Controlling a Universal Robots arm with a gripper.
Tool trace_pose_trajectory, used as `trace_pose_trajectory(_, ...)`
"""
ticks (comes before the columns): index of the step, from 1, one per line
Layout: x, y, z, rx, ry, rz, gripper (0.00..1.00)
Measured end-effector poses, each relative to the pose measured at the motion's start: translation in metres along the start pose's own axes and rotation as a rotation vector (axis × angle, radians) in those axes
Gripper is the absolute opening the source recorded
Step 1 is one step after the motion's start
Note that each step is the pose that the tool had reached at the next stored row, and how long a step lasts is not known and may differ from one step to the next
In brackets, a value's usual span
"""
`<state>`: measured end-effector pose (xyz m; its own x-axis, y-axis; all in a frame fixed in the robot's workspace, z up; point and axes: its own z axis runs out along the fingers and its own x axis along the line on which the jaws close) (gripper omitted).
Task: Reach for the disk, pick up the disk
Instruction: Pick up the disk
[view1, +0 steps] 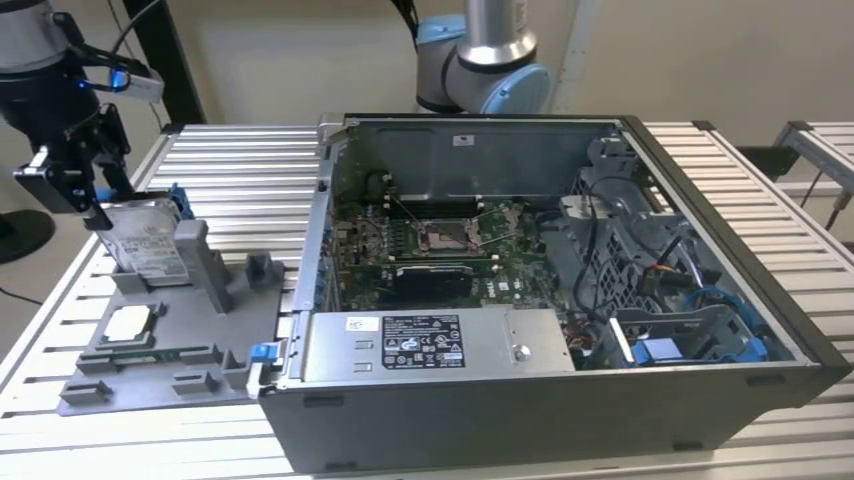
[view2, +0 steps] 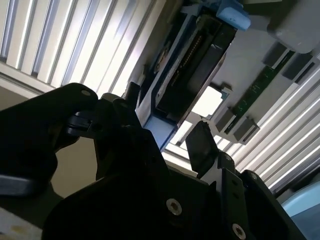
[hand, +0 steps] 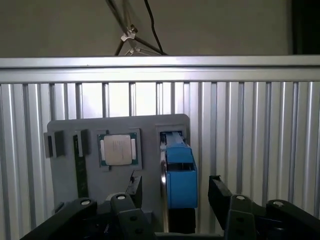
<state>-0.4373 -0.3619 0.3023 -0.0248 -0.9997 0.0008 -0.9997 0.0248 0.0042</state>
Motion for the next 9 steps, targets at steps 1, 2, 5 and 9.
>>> trace_pose_trajectory(1, -0.0002, 0.0003, 0.0017, -0.0002, 0.0004, 0.0, 1.0)
trace_pose_trajectory(2, -0.0004, 0.0007, 0.0037, -0.0001, 0.0009, 0.0, 1.0)
trace_pose_trajectory(5, -0.0008, 0.0013, 0.009, -0.0001, 0.0021, 0.0, 1.0)
trace_pose_trajectory(9, -0.0009, 0.0014, 0.0165, 0.0, 0.0036, 0.0, 1.0)
